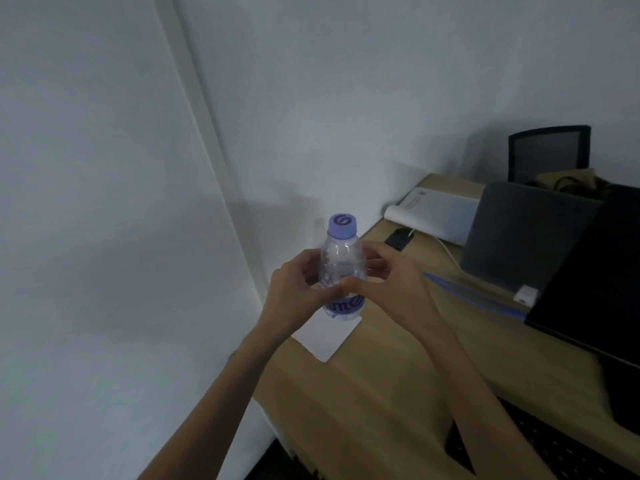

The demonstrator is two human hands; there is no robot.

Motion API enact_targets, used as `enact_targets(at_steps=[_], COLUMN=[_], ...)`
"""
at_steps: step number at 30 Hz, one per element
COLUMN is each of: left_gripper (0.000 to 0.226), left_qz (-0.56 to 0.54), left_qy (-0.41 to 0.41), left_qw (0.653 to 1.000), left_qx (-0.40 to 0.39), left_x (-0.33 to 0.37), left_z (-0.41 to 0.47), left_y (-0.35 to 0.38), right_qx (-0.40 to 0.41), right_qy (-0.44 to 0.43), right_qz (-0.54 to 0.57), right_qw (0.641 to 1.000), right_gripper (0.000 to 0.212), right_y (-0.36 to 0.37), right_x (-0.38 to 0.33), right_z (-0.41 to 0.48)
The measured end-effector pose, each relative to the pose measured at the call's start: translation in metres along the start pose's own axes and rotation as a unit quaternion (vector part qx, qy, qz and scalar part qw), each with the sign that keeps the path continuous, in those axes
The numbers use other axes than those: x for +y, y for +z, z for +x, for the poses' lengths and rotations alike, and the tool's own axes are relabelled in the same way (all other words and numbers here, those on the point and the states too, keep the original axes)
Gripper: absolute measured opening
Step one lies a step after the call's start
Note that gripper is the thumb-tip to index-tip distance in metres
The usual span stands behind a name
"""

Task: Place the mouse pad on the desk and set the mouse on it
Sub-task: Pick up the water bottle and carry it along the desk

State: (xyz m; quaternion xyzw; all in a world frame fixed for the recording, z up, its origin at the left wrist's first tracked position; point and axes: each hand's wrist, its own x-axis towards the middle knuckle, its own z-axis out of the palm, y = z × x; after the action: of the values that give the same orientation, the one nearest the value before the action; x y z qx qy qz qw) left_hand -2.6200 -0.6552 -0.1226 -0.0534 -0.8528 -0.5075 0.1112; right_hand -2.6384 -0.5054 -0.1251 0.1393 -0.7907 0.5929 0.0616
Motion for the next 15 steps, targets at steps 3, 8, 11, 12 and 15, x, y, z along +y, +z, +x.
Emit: enact_targets(at_steps=[3, 8, 11, 12, 15], left_gripper=[0.054, 0.055, 0.052, 0.052, 0.052], left_qz=[0.009, 0.017, -0.005, -0.02, -0.058], left_qy=[0.005, 0.008, -0.005, -0.011, -0.01], left_qw=[1.0, 0.997, 0.993, 0.99, 0.98], left_qx=[-0.018, -0.073, -0.121, -0.141, -0.191], left_x=[-0.02, -0.051, -0.07, -0.076, -0.092], left_z=[0.033, 0.079, 0.102, 0.11, 0.126], left_y=[0.0, 0.019, 0.034, 0.04, 0.055], right_qx=[0.022, 0.058, 0.088, 0.099, 0.137], right_qy=[0.022, 0.054, 0.09, 0.097, 0.128], right_qz=[-0.006, -0.035, -0.042, -0.043, -0.048], right_qw=[0.999, 0.996, 0.991, 0.989, 0.981], right_gripper=[0.047, 0.049, 0.051, 0.05, 0.049], right_y=[0.012, 0.019, 0.022, 0.023, 0.026], right_x=[0.013, 0.042, 0.061, 0.069, 0.093], right_z=[0.027, 0.057, 0.068, 0.071, 0.078])
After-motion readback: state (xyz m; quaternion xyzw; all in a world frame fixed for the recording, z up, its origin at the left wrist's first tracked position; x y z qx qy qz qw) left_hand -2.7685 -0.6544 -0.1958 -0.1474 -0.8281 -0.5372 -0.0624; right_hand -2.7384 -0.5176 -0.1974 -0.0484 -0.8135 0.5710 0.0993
